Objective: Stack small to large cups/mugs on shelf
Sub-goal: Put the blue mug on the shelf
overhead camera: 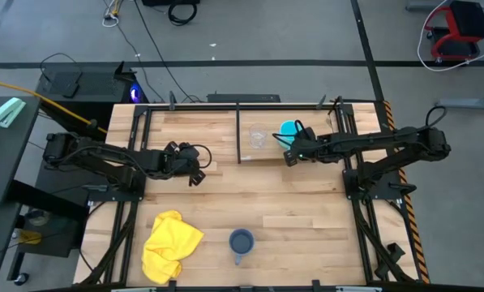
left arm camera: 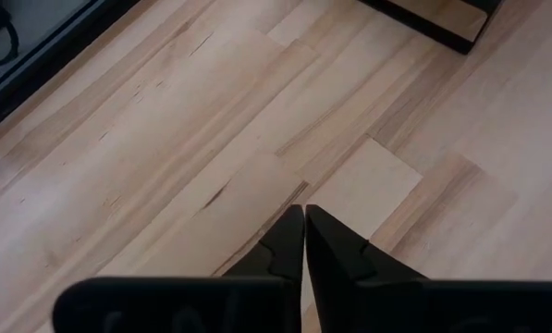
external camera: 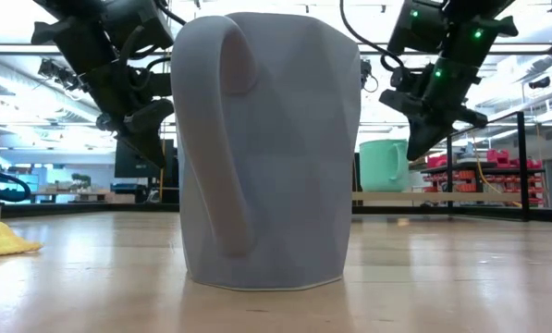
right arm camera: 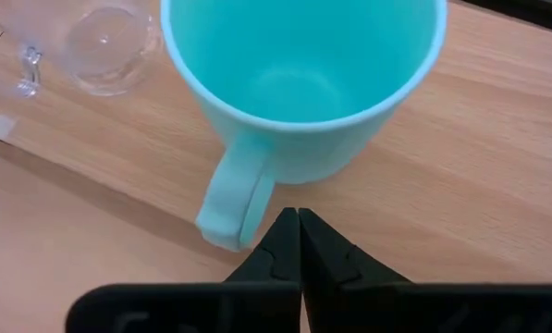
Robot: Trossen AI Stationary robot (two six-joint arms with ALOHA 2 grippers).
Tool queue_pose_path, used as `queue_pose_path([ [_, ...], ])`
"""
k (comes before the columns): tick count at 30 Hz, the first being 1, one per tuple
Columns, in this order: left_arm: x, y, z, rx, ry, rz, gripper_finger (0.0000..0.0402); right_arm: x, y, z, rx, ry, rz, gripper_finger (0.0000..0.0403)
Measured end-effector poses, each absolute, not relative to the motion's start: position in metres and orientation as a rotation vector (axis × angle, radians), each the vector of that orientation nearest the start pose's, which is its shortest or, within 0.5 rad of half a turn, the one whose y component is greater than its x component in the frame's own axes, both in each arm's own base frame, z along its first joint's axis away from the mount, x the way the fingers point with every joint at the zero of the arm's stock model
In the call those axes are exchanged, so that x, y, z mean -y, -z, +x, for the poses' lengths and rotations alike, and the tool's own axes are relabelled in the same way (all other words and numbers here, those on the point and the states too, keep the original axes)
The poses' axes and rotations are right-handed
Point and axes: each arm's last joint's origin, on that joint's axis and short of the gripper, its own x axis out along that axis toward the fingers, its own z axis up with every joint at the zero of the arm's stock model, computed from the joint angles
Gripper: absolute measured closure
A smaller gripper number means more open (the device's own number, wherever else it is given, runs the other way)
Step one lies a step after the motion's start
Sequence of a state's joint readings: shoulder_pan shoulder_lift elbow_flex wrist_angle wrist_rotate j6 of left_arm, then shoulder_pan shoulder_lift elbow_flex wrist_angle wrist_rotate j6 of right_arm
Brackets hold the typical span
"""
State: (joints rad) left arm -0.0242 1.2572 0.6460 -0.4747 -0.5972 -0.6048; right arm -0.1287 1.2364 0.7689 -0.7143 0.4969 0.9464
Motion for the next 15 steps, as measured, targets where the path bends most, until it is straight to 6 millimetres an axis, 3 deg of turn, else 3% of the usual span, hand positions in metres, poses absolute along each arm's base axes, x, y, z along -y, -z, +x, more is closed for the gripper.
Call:
queue_pose_path([
  [9,-0.011,-0.182,0.217,-0.844,-0.801,-0.199,0.0389,0.039,-0.215,0.208,-0.810,0.992,0.661,0.0396],
  [15,-0.011,-0.182,0.217,-0.844,-0.801,-0.199,0.0378,0.027,-0.225,0.204,-0.790,0.887,0.744,0.0385],
])
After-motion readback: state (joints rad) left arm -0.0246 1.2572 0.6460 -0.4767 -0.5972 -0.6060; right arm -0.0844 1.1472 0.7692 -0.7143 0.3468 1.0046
